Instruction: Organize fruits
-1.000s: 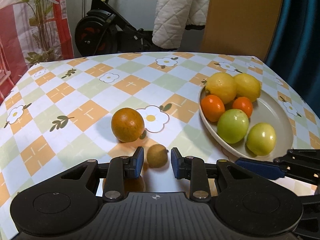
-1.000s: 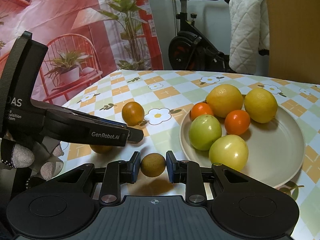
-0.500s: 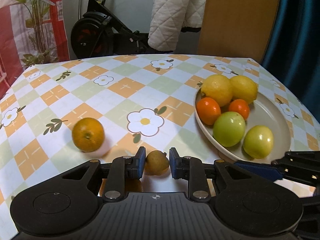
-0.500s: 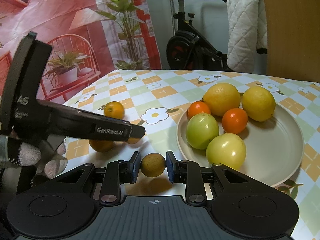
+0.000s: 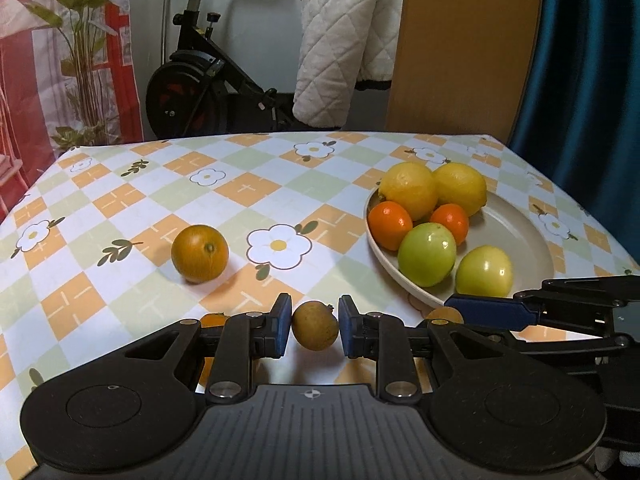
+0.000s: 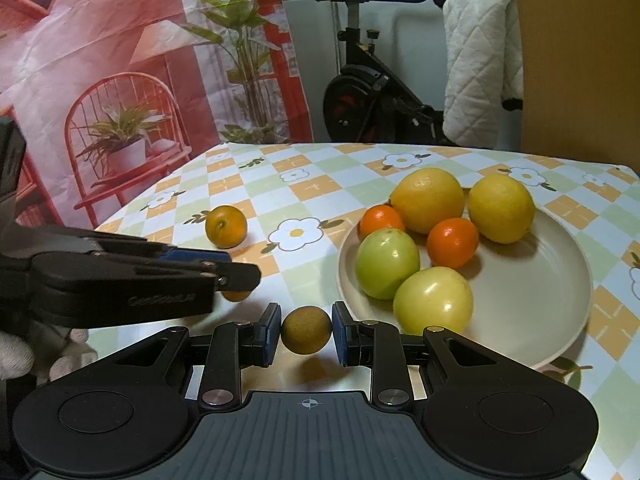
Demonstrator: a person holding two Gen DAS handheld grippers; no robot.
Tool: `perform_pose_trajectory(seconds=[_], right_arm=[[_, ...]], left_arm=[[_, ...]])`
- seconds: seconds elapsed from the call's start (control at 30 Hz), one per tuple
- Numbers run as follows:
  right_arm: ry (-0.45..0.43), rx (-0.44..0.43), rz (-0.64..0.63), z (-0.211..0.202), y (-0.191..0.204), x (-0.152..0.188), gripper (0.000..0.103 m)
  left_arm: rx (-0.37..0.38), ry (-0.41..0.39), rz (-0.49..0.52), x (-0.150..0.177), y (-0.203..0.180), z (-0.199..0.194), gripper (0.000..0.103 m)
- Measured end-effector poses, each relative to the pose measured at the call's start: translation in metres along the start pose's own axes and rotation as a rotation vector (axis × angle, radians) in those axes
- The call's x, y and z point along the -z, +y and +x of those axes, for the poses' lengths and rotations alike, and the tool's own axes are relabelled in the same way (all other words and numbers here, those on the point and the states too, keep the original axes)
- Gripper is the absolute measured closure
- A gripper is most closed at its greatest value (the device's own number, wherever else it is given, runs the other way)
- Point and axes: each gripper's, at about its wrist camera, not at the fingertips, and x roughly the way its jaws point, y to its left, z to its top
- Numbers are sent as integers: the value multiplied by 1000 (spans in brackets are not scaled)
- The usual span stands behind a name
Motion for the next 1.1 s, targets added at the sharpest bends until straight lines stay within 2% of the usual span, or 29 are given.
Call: perform_pose_trajectory(seconds=[0.33, 0.53, 0.77, 1.1], right_arm=[[-62, 47, 2, -10, -6, -6, 78], [-137, 113, 7, -25, -25, -15, 78], [-177, 215, 50, -27, -79, -24, 78], [-144, 250, 45, -1, -130, -23, 78]], left_arm=[[16, -68, 0, -12, -4, -7, 76], [72, -103, 9, -33, -16, -5, 76], [215, -57, 10, -57, -50, 25, 76], [276, -7, 53, -80, -92, 74, 76]])
